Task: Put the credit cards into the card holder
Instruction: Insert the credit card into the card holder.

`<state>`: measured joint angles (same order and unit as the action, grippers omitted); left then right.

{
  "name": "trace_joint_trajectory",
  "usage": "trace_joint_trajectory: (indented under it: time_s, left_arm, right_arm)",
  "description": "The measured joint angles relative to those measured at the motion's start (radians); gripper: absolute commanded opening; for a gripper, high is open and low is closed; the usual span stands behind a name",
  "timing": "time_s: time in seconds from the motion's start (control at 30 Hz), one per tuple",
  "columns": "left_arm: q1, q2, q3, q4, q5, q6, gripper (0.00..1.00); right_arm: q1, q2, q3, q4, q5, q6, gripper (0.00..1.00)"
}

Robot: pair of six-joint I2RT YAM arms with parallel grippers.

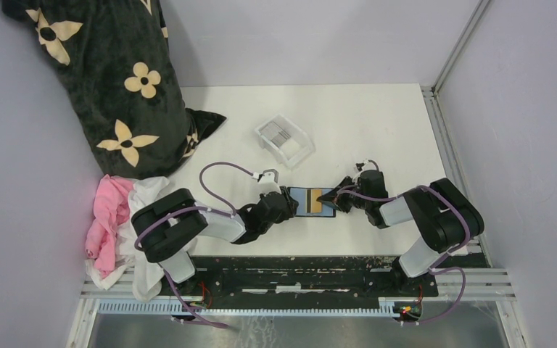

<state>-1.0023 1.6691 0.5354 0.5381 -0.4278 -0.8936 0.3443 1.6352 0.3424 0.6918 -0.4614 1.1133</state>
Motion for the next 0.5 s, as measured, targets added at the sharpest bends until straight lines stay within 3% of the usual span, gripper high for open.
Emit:
trace_joint_trajectory:
  time_s: [0.5]
  left_arm:
    - [-0.002,0.005,-0.026,0.034,-0.015,-0.024,0.38]
  right_arm:
    - [0.009,-0.04,0.015,-0.097,0.004,-0.061,0.01]
